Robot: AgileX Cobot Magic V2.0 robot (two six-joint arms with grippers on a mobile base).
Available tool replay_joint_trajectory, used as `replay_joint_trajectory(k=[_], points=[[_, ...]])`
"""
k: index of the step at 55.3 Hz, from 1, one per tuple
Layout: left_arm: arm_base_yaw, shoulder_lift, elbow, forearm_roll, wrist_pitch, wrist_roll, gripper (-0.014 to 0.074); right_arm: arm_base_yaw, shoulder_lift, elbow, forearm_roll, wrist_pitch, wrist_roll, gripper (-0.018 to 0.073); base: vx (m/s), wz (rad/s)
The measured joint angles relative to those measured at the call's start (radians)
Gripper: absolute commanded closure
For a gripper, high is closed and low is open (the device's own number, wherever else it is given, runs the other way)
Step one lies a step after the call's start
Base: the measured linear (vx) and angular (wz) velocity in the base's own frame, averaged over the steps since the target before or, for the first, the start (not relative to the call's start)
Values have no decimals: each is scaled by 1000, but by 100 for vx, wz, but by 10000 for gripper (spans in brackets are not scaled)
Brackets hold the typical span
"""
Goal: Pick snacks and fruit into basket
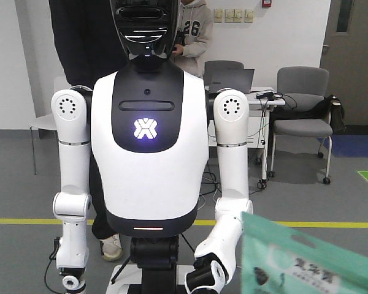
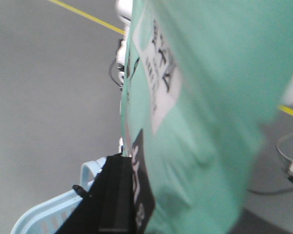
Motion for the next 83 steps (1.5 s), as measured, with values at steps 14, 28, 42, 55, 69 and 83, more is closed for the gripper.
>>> replay_joint_trajectory(k=[14,28,42,55,69,83], points=[[0,0,0,0,0,0,595,253,156,0,49,-163,-76,565,0,0],[0,0,0,0,0,0,595,351,301,0,55,-267,-104,552,0,0],[0,0,0,0,0,0,595,351,409,0,55,-321,-104,445,0,0],[0,0,0,0,0,0,595,351,464,0,85,-389,-104,184,0,0],[0,0,0,0,0,0,595,351,467,0,100,-464,-104,-76,0,0],[0,0,0,0,0,0,595,351,463,0,100,-479,-104,-50,0,0]])
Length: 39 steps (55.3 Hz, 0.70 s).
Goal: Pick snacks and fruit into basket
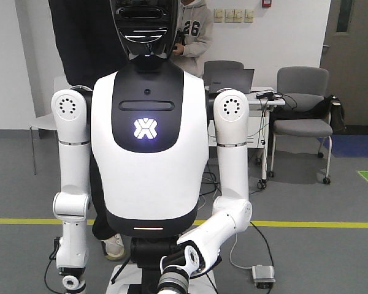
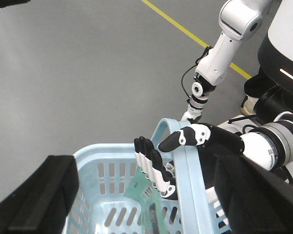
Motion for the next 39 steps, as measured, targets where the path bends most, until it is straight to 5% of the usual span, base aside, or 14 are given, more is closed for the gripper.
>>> replay_joint_trajectory(k=[12,20,39], points=[[0,0,0,0,0,0,595,-38,-92,0,84,-3,0,3,0,0],[0,0,0,0,0,0,595,-202,-195,25,187,5,-11,3,0,0],[0,0,0,12,-50,23,595,-569,-539,164,204,208,-53,3,0,0]])
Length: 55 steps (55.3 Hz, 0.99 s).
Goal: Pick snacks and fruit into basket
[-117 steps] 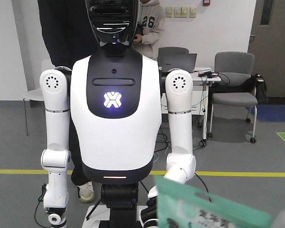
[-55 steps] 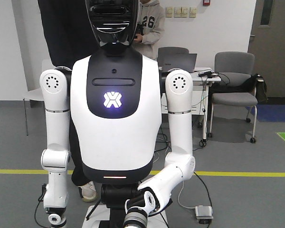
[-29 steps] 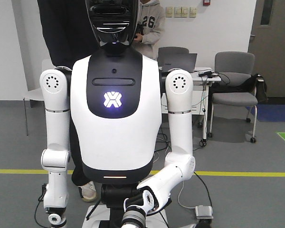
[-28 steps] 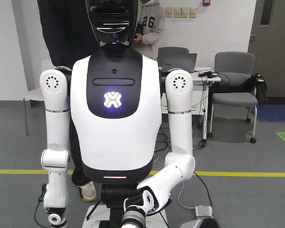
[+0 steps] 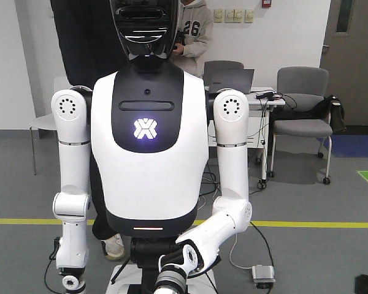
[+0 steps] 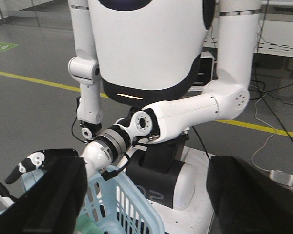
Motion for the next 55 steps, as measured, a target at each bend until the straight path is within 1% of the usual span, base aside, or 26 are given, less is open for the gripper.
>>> replay_joint_trajectory(k=[5,9,24,27,30,33,35,37,40,41,42,43,44,45,47,48,49,50,51,52,54,55], points=[[0,0,0,0,0,0,595,-46,-59,18,-2,20,-13,3,0,0],[0,0,0,0,-1,0,595,-65,-80,26,-3,25,-23,3,0,0],[0,0,0,0,-7,0,595,-74,-86,28,-3,41,-29,3,0,0],[0,0,0,-8,-7,0,595,-74,-86,28,-3,44,-29,3,0,0],[0,0,0,-35,-7,1,595,-74,-86,28,-3,45,-32,3,0,0],[-2,9,0,-92,-9,12,595,-74,-86,28,-4,45,-44,3,0,0],[-7,24,0,-151,-19,29,595,-74,-86,28,-4,45,-54,3,0,0],[-13,39,0,-194,-30,55,595,-74,-86,28,-4,45,-67,3,0,0],[-25,78,0,-305,-68,116,595,-74,-86,28,-4,46,-88,3,0,0],[-30,88,0,-327,-80,134,595,-74,-86,28,-4,46,-97,3,0,0],[-36,104,0,-367,-98,166,595,-74,-86,28,-4,46,-102,3,0,0],[-38,110,0,-380,-104,189,595,-74,-86,28,-4,46,-110,3,0,0],[-48,133,0,-434,-127,227,595,-74,-86,28,-4,46,-115,3,0,0],[-53,144,0,-462,-138,254,595,-74,-86,28,-4,46,-123,3,0,0],[-68,174,0,-544,-166,345,595,-74,-86,28,-4,46,-133,3,0,0],[-78,193,0,-558,-170,378,595,-74,-86,28,-4,46,-136,3,0,0],[-86,205,0,-600,-178,412,595,-74,-86,28,-4,46,-141,3,0,0],[-94,218,0,-628,-180,463,595,-74,-86,28,-4,46,-144,3,0,0],[-106,236,0,-686,-184,516,595,-74,-86,28,-4,46,-147,3,0,0],[-120,255,0,-716,-184,552,595,-74,-86,28,-4,46,-150,3,0,0],[-144,285,0,-812,-184,660,595,-74,-86,28,-4,46,-152,3,0,0],[-154,297,0,-845,-185,697,595,-74,-86,28,-4,46,-153,3,0,0]])
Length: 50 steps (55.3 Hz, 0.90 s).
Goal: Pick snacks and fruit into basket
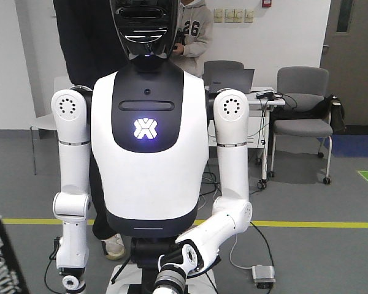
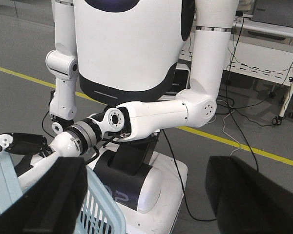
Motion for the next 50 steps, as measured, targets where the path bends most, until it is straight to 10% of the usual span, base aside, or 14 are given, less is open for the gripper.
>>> replay_joint_trajectory(k=[11,25,37,50], points=[[-145,135,0,-420,-7,616,595,0,0,0,0,0,-3,3,0,0],[-222,325,0,-745,82,1340,595,0,0,0,0,13,-3,3,0,0],[-225,484,0,-1057,123,1686,595,0,0,0,0,29,-4,3,0,0],[-225,603,0,-1141,176,1686,560,0,0,0,0,29,-4,3,0,0]])
